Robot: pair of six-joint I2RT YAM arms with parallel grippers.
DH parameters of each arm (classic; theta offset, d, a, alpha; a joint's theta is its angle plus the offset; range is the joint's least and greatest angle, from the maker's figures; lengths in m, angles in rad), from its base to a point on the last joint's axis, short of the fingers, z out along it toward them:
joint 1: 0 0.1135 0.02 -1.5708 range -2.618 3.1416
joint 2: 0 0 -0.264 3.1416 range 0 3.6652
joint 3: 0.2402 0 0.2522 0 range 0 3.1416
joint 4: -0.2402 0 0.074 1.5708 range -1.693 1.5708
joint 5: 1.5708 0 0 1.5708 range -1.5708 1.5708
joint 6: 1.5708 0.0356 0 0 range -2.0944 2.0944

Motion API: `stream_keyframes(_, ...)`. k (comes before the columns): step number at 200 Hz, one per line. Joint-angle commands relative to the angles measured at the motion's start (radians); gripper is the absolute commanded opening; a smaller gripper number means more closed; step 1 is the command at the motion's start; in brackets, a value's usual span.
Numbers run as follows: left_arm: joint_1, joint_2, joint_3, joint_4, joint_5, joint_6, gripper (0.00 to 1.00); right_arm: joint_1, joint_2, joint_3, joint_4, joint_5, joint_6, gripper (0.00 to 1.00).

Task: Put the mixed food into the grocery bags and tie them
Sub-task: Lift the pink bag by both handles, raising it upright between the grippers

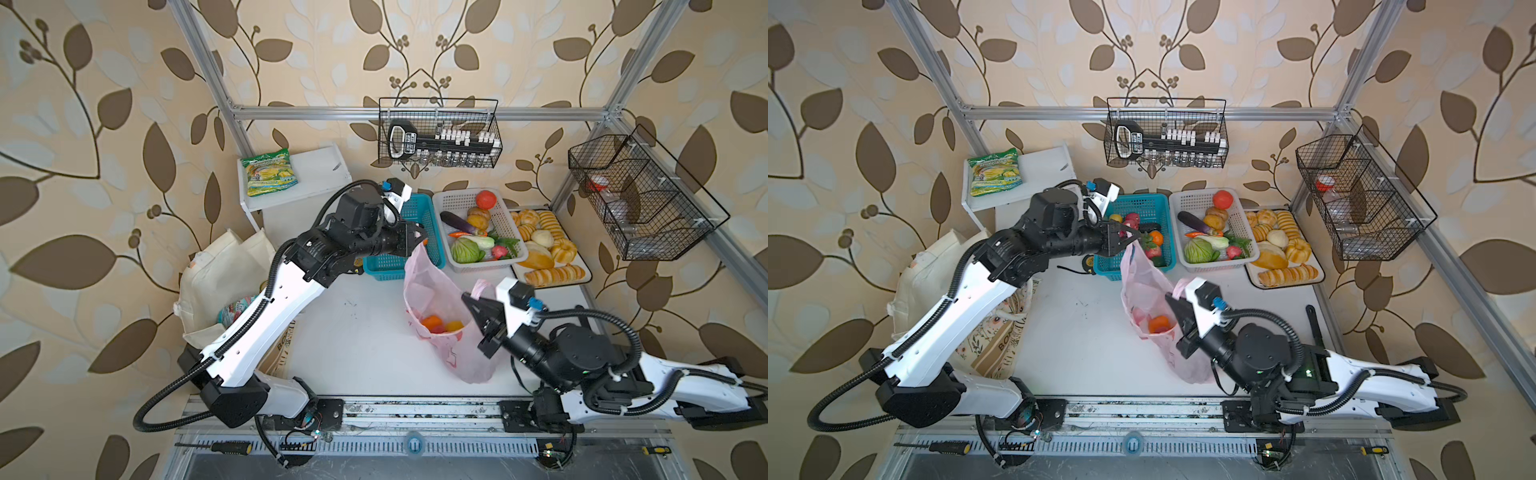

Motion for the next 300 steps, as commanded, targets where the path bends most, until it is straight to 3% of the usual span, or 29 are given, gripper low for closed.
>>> stream_keyframes(1,0.009,-0.050,0.101,-0.069,-0.136,0.082,0.00,-0.213,-0.017,0.092,-0.141,-0.079,0.067,0.00)
stream_keyframes(26,0.013,-0.062,0.173,-0.145,-0.252,0.130,0.00,-0.619,0.041,0.171,-0.229,-0.448,0.175,0.00)
stream_keyframes(37,0.016,-0.058,0.206,-0.190,-0.285,0.143,0.00,-0.796,0.080,0.187,-0.252,-0.686,0.234,0.00)
stream_keyframes(49,0.017,-0.056,0.221,-0.234,-0.295,0.147,0.00,-0.945,0.108,0.168,-0.237,-0.864,0.303,0.00)
stream_keyframes(63,0.018,-0.063,0.198,-0.269,-0.292,0.148,0.00,-1.025,0.127,0.131,-0.181,-1.023,0.333,0.00)
stream_keyframes(87,0.022,-0.085,0.126,-0.320,-0.308,0.150,0.00,-1.002,0.138,0.105,-0.112,-1.135,0.289,0.00)
stream_keyframes(127,0.061,-0.075,0.109,-0.364,-0.232,0.164,0.00,-0.858,0.191,0.169,-0.138,-1.163,0.182,0.00)
stream_keyframes(149,0.082,-0.038,0.150,-0.387,-0.203,0.178,0.00,-0.759,0.233,0.213,-0.154,-1.113,0.148,0.00)
stream_keyframes(186,0.088,-0.004,0.231,-0.430,-0.231,0.209,0.17,-0.704,0.255,0.249,-0.139,-1.038,0.119,0.00)
stream_keyframes(195,0.088,-0.005,0.246,-0.432,-0.233,0.212,0.31,-0.708,0.249,0.241,-0.132,-1.025,0.113,0.00)
stream_keyframes(201,0.088,-0.005,0.253,-0.435,-0.234,0.213,0.58,-0.713,0.247,0.233,-0.125,-1.021,0.109,0.00)
stream_keyframes(204,0.088,-0.005,0.257,-0.436,-0.235,0.213,0.65,-0.716,0.246,0.230,-0.121,-1.022,0.107,0.00)
stream_keyframes(224,0.088,-0.009,0.271,-0.459,-0.264,0.213,0.73,-0.729,0.237,0.185,-0.095,-1.026,0.095,0.00)
stream_keyframes(238,0.088,-0.041,0.261,-0.440,-0.293,0.202,0.90,-0.744,0.235,0.165,-0.080,-1.037,0.099,0.00)
stream_keyframes(254,0.088,-0.079,0.250,-0.397,-0.315,0.191,0.90,-0.756,0.228,0.147,-0.067,-1.041,0.102,0.00)
stream_keyframes(263,0.088,-0.076,0.274,-0.392,-0.267,0.195,0.83,-0.760,0.223,0.135,-0.056,-1.042,0.102,0.00)
stream_keyframes(280,0.088,-0.025,0.382,-0.402,-0.062,0.186,0.77,-0.764,0.212,0.113,-0.038,-1.044,0.104,0.00)
stream_keyframes(300,0.087,0.022,0.382,-0.333,0.147,0.145,0.75,-0.764,0.204,0.092,-0.030,-1.049,0.103,0.00)
